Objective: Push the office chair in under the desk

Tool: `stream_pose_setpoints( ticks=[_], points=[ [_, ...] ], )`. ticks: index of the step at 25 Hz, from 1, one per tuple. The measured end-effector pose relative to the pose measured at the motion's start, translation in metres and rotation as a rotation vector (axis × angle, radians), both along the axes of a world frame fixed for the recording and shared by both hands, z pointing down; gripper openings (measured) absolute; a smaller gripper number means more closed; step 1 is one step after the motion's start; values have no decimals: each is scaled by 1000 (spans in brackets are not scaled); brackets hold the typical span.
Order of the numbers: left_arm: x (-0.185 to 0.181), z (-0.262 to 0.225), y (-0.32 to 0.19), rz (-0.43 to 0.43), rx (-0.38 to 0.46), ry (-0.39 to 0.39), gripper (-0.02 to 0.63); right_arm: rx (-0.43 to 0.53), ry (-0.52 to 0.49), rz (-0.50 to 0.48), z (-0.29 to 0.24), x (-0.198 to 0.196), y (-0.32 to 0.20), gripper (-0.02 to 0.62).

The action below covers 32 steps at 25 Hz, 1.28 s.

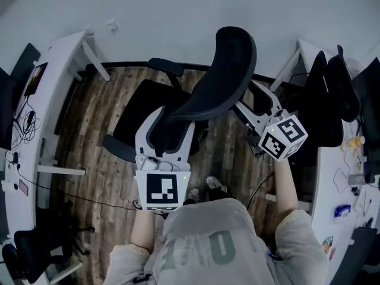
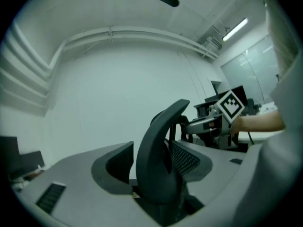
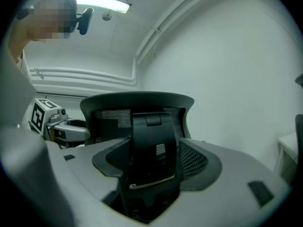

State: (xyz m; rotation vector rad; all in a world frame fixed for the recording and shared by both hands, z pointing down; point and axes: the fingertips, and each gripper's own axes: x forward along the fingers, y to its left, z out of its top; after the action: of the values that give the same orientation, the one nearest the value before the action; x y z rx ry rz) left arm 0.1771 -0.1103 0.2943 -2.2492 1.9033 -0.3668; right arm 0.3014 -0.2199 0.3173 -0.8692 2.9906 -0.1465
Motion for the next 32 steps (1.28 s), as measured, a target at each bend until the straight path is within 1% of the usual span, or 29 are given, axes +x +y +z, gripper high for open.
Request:
stream_pose_setpoints(
  ticks=[1,2,4,5,6,7,10,12,14,17,23,26,32],
  points=[
    [2,2,-3,-19,-9,-58,261,7,5,-28,-1,-1,-1,290],
    [2,5,-6,-46,-28,-96,261,11,10,-59,-2,-3,-2,290],
    [0,15,-11,-99,-84,-121,258,19,26,-118,-6,-9,-4,290],
    [-1,16,-15,-118,-98,-125,253,24,35,-141,-6,-11,-5,288],
    [-1,14,-19,-127,-95,-123,222,30,43,-159,-6,-12,-6,290],
    [0,11,-23,-122,-84,-110,195,35,49,-173,-5,-11,-7,290],
    [1,9,-31,-90,-86,-13,179,52,63,-222,-6,-13,-14,293],
    [-2,12,-34,-90,-105,13,171,54,79,-259,-6,-19,-18,293],
    [-5,13,-36,-112,-114,21,172,51,100,-282,-6,-24,-20,293],
    [-11,15,-38,-166,-126,61,172,53,117,-290,-7,-28,-25,293],
    [-23,17,-45,-240,-141,79,184,60,117,-303,-8,-37,-32,293],
    [-34,15,-48,-267,-132,82,184,65,117,-317,-8,-48,-36,293],
    [-75,17,-57,-324,-138,89,190,77,100,-307,-10,-83,-43,293]
  ],
)
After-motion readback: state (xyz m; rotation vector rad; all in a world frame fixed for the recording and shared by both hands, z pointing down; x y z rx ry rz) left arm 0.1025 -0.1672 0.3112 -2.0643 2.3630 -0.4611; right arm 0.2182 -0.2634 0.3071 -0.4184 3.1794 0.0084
